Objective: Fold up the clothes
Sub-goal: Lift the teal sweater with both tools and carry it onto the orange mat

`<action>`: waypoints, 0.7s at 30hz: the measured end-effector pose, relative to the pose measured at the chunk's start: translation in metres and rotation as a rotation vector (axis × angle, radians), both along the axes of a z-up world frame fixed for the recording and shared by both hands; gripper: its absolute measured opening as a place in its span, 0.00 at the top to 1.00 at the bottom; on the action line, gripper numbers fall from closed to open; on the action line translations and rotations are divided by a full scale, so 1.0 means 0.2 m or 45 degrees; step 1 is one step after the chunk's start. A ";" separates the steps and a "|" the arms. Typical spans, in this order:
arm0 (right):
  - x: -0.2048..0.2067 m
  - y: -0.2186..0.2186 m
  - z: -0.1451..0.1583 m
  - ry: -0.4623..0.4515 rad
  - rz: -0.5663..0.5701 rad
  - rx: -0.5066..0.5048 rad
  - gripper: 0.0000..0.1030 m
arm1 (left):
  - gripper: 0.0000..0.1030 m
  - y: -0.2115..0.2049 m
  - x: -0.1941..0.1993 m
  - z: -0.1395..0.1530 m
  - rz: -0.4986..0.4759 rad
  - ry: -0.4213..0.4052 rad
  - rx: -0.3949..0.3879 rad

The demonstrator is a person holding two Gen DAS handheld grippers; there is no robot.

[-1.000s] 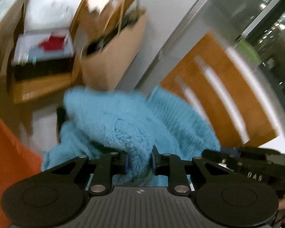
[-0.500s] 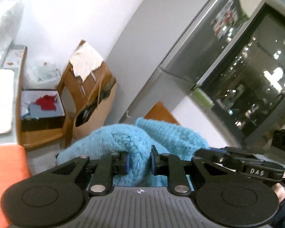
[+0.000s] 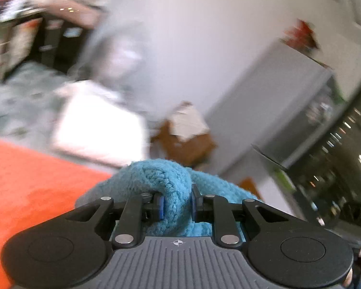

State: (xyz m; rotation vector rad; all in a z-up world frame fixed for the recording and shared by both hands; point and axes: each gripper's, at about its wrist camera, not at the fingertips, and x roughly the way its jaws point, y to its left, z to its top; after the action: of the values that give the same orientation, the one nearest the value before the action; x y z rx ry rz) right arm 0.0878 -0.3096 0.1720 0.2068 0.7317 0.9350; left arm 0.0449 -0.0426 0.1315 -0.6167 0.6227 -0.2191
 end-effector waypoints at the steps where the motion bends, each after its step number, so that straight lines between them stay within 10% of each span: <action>1: -0.03 0.09 -0.06 0.029 0.015 -0.015 0.84 | 0.79 0.09 -0.05 -0.04 0.040 0.031 0.008; 11: -0.21 0.70 -0.65 0.242 0.081 -0.215 0.82 | 0.70 0.56 -0.32 -0.56 0.253 0.342 0.028; 17: -0.29 0.90 -0.94 0.294 0.119 -0.401 0.75 | 0.59 0.61 -0.47 -0.63 0.298 0.375 0.019; 21: -0.36 0.93 -0.87 0.235 0.141 -0.412 0.51 | 0.45 0.62 -0.54 -0.57 0.295 0.350 0.056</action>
State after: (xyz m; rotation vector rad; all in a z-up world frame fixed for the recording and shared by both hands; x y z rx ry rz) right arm 0.0166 -0.1235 -0.0010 -0.0340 1.0619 0.8950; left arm -0.0637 0.0808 0.0175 -0.6767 0.8116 0.0984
